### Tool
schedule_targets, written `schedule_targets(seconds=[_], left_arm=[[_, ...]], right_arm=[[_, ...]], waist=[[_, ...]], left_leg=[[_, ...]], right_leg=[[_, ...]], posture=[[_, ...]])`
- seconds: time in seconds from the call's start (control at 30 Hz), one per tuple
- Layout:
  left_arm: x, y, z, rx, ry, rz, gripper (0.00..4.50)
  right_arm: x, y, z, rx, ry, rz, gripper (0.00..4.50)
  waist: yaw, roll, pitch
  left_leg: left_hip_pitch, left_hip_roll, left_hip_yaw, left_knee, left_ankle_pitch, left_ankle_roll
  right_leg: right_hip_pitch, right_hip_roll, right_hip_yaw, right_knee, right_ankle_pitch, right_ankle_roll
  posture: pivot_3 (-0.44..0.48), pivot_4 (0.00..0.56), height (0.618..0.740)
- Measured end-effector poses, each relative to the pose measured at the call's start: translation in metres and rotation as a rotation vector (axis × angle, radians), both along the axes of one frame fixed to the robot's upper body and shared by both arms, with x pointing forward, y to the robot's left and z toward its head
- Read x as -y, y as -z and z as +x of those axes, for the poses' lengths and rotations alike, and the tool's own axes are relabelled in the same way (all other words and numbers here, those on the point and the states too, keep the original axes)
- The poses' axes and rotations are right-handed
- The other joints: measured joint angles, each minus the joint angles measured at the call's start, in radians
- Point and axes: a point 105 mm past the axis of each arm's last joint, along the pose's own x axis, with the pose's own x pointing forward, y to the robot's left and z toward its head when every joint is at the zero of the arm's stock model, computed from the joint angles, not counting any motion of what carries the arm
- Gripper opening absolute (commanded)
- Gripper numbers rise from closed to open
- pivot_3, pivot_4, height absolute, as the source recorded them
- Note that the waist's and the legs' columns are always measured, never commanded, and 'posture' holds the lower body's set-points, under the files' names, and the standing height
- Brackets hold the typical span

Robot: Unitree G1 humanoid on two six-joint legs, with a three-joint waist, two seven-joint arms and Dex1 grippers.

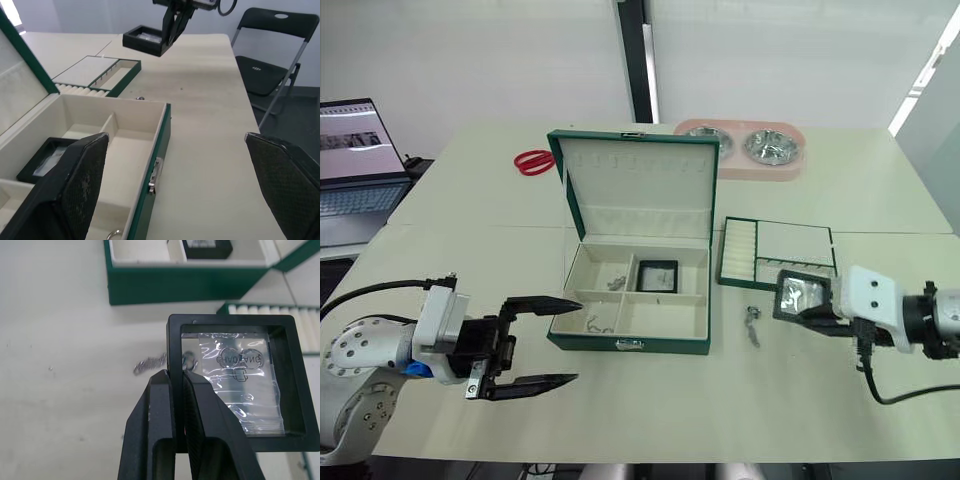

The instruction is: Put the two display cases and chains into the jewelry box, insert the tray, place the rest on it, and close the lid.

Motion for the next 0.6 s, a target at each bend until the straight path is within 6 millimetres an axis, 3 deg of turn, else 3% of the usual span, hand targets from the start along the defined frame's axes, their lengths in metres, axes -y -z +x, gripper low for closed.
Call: schedule_targets(seconds=[0.33,0.6], left_arm=[[-0.022,0.002,0.012,0.032,-0.078,0.046,4.50],[-0.026,0.004,0.014,0.037,-0.098,0.067,4.50]], right_arm=[[-0.086,-0.016,0.017,-0.088,-0.123,0.094,0.01],[-0.128,0.004,0.022,-0.219,-0.144,0.101,0.01]], waist=[[-0.004,0.000,0.000],[-0.011,0.000,0.000]], left_leg=[[-0.002,0.000,0.000,0.000,0.000,0.000],[-0.003,0.000,-0.001,0.000,0.000,0.000]], right_leg=[[-0.003,0.000,0.000,0.001,0.000,0.000],[-0.004,-0.001,-0.001,0.001,0.000,0.000]], posture=[[0.000,0.150,0.740],[0.000,0.150,0.740]])
